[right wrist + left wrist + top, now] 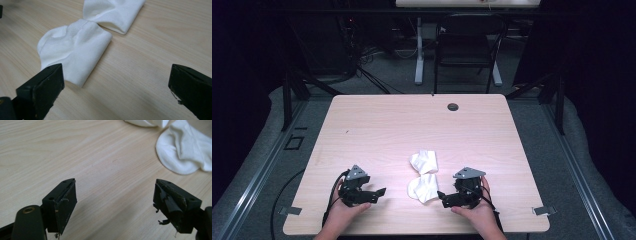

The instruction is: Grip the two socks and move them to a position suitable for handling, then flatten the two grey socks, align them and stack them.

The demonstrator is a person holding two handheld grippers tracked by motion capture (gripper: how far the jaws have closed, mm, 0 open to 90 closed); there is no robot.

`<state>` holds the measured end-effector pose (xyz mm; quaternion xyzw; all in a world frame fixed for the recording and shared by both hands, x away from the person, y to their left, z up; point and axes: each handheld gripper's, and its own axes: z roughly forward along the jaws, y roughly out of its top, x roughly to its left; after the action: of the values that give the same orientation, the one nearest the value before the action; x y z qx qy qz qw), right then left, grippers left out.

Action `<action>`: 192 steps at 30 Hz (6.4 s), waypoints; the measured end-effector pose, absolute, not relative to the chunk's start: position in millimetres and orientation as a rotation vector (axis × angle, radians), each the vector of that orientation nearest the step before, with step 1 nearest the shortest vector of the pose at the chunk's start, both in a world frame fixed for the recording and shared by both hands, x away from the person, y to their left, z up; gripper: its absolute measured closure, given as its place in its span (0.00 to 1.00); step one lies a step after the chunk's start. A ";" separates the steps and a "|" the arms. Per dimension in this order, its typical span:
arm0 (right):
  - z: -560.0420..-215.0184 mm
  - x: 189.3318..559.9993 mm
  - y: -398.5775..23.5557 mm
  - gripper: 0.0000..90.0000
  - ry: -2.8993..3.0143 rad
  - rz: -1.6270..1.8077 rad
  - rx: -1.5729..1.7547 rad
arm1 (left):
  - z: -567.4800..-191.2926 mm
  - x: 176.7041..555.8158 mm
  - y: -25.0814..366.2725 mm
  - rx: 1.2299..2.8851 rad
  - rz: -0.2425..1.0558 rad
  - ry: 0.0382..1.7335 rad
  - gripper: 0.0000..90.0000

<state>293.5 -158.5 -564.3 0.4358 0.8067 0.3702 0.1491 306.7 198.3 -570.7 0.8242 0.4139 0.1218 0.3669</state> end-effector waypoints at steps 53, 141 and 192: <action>-556.4 284.5 -146.0 0.72 2.280 1.113 1.190 | -569.6 295.2 184.0 2.118 0.385 0.958 0.50; -576.1 265.4 -79.5 0.98 2.596 1.083 0.914 | -579.6 288.6 145.7 2.184 0.206 0.881 1.00; -570.9 260.8 -30.1 0.98 2.548 1.041 0.911 | -580.8 286.5 150.5 2.164 0.222 0.906 0.98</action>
<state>260.8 -30.1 -570.9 0.3120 0.8724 0.3563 0.1207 286.5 150.5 -580.8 0.8484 0.3554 0.0870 0.3825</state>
